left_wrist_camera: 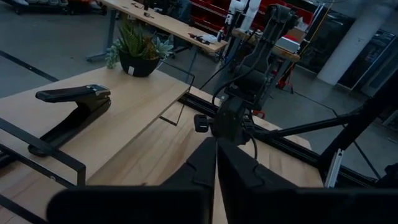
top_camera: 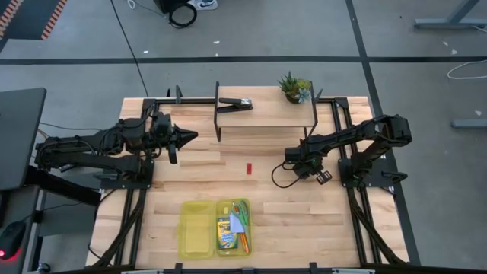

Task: Pack school essentials
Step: Put the purple pen into the yellow supply box

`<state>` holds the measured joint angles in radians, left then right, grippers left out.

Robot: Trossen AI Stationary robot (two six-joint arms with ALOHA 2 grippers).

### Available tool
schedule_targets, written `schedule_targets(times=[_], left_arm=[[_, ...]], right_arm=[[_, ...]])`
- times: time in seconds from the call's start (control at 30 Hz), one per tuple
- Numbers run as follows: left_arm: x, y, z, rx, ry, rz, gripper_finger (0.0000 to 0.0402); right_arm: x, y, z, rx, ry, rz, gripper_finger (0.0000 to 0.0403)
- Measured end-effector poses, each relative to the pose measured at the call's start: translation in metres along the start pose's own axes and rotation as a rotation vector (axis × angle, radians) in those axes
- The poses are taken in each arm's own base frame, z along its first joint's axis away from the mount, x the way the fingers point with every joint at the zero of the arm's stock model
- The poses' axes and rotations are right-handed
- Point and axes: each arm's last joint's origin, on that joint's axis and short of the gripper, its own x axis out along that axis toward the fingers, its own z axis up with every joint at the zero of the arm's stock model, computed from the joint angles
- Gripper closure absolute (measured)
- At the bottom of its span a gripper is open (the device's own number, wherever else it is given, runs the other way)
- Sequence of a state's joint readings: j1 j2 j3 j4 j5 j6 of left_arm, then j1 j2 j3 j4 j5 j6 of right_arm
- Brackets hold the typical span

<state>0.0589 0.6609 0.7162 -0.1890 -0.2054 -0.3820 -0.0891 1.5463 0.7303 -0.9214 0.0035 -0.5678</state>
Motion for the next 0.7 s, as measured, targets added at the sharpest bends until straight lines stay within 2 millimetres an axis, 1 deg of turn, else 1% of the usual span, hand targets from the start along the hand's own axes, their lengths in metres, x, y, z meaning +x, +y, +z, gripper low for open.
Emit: schedule_targets(times=[0.23,0.43,0.53,0.7], left_arm=[[0.000,0.000,0.000,0.000,0.000,0.000,0.0370],[0.000,0.000,0.000,0.000,0.000,0.000,0.0371],[0.000,0.000,0.000,0.000,0.000,0.000,0.0369],[0.000,0.000,0.000,0.001,-0.001,0.001,0.0360]], right_arm=[[0.000,0.000,0.000,0.019,-0.006,0.004,0.0365],[-0.004,-0.001,0.004,0.054,-0.041,0.009,0.0365],[-0.011,-0.001,0.003,0.067,-0.070,-0.008,0.0365],[-0.032,0.008,0.001,0.066,-0.157,-0.060,0.0365]])
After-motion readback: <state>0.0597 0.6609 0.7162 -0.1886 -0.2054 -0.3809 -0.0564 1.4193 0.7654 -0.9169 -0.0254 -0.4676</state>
